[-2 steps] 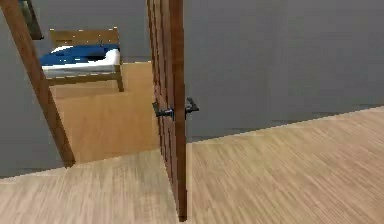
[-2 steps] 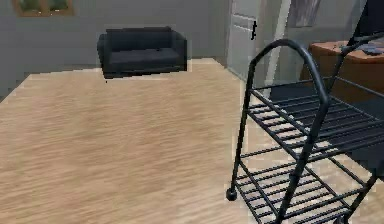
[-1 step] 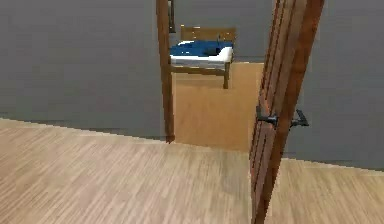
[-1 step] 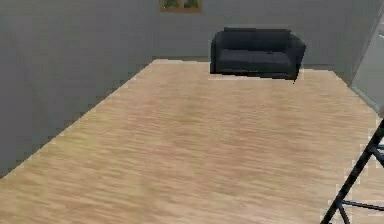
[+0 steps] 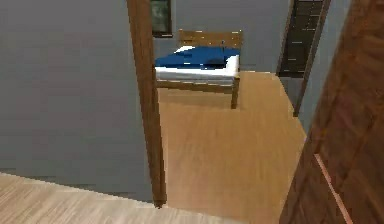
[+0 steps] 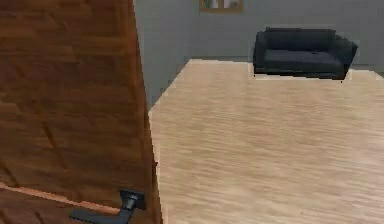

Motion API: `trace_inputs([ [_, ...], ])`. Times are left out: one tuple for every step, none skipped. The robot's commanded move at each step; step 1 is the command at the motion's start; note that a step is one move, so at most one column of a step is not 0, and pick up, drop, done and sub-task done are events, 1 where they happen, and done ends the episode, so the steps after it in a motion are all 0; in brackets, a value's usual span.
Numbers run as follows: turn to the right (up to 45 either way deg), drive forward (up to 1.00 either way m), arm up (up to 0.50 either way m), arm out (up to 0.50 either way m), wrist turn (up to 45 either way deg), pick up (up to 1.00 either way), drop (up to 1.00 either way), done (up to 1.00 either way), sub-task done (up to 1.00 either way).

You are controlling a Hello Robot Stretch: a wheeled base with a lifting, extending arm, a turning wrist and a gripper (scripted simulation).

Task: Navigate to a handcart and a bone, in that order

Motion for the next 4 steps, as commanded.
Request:
trace_inputs([
  [0.0,1.00,0.00,0.00,0.0,0.00,0.00,0.00,0.00],
  [3.0,0.00,0.00,0.00,0.0,0.00,0.00,0.00,0.00],
  [0.0,0.25,0.00,0.00,0.0,0.00,0.00,0.00,0.00],
  [6.0,0.00,0.00,0.00,0.0,0.00,0.00,0.00,0.00],
])
